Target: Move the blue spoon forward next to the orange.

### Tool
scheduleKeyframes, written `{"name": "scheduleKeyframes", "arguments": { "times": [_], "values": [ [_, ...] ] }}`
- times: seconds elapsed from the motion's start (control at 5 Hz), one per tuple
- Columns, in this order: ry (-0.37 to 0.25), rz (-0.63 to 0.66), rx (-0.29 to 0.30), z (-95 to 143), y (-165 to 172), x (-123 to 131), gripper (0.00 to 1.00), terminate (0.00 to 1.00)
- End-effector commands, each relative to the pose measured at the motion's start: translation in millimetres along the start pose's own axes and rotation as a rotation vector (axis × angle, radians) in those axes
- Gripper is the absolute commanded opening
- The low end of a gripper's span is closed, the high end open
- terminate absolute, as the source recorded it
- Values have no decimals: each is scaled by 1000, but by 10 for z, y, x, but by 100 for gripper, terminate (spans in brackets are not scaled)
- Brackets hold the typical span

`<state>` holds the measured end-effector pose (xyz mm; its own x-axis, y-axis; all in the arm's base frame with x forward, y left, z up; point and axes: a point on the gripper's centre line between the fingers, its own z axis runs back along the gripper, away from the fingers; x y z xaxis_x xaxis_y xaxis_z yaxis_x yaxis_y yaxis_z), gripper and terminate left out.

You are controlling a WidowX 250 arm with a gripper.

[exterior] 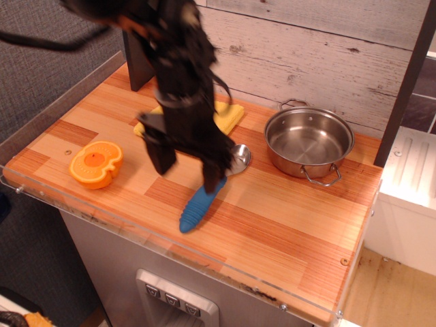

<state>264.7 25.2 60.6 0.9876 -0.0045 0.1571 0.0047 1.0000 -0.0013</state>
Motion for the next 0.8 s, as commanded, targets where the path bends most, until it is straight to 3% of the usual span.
{"name": "scheduleKeyframes", "arguments": {
  "times": [0.0, 0.6],
  "values": [
    [-70, 53, -29, 477, 479, -71, 100, 0],
    [-50, 30, -37, 489, 471, -97, 100, 0]
  ]
}}
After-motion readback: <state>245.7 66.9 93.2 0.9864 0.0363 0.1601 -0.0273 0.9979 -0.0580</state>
